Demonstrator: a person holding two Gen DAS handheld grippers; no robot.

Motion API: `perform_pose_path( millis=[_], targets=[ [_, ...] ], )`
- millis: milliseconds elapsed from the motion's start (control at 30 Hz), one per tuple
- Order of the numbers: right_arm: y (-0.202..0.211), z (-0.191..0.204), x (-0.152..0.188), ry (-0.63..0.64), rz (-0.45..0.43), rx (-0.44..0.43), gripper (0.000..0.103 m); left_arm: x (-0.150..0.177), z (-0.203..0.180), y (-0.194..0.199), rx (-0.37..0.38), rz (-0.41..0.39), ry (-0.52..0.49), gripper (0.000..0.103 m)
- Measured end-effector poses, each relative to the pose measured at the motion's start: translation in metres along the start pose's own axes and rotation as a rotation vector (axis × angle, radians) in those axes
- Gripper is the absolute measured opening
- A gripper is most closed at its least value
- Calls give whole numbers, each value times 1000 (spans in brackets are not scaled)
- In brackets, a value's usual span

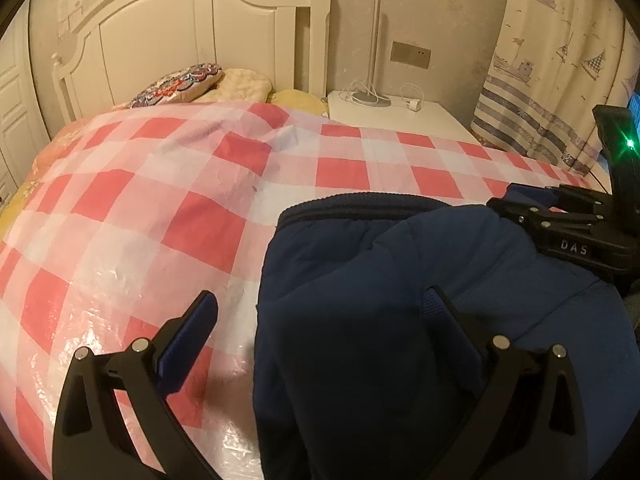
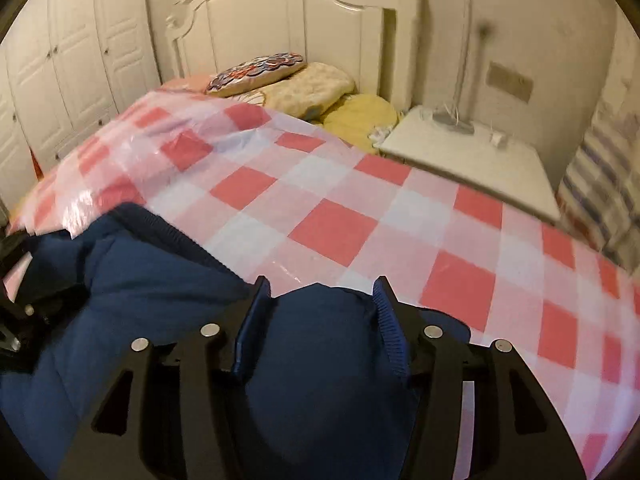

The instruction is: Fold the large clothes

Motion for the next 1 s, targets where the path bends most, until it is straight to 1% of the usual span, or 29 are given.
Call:
perform_pose_path(
  millis=[100,167,200,233,267,333,400,467,500,533,567,633,667,700,733,767,800,833,867,900,933,967,1000],
  targets=[
    [3,0,1,-5,7,4,53,0,0,0,2,1,-3,101],
    [12,-1,1,-39,23,1,56,-1,0,0,-5,-1,-6,101],
    [24,-3,0,-76,19,-1,56,-1,0,0,-10,-2,-8,101],
    [40,-4,-1,-110,-12,-6,56,-1,0,0,-12,-2,-9,101],
    [61,-2,-2,-134,-62,-24,56,-1,1,0,-13,-3,-10,101],
    [97,13,2,-142,-132,-82,56,-1,0,1,-11,-1,-9,101],
    [124,37,15,-83,-156,-127,56,0,0,1,-12,-3,-9,101],
    [137,66,36,12,-141,-151,56,-1,0,1,-17,-6,-13,101],
    [134,82,54,81,-101,-146,57,-1,0,1,-23,-6,-16,101],
    [128,91,69,135,-77,-110,58,-1,-1,2,-27,-3,-22,101],
    [133,92,74,146,-121,-74,58,0,-3,3,-32,2,-31,101],
    [141,88,78,78,-104,-87,58,-1,-5,9,-69,11,-63,101],
    [146,87,79,58,-95,-83,59,-1,-5,15,-103,14,-81,101],
    [158,87,80,55,-96,-74,59,-3,-4,26,-166,-3,-100,101],
    [172,92,81,76,-119,-73,61,-7,-2,46,-261,-52,-125,101],
    [182,96,83,95,-140,-78,70,-10,-2,64,-302,-96,-138,101],
    [198,104,87,127,-171,-92,77,-12,-4,83,-317,-138,-143,101],
    [206,111,92,146,-185,-103,82,-12,-9,107,-318,-182,-143,101],
    [212,117,98,158,-192,-114,83,-9,-14,125,-308,-207,-142,101],
    [216,120,104,162,-194,-122,83,-4,-20,140,-287,-224,-142,101],
    [218,124,110,165,-191,-129,83,6,-31,157,-248,-236,-150,101],
    [218,128,117,167,-187,-134,83,17,-40,168,-226,-243,-164,101],
    [218,130,121,169,-184,-137,83,31,-48,176,-221,-243,-182,101]
  ],
)
Point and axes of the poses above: each gripper's, at about its wrist camera, not at the fingertips, and y roughly against the way its jaws point, z to its left, x to its underside, the point moved 10 cm from there along -y, roughly the way its jaws point, and after that the axes turned 2 degrees about x, right-handed, at the moved point
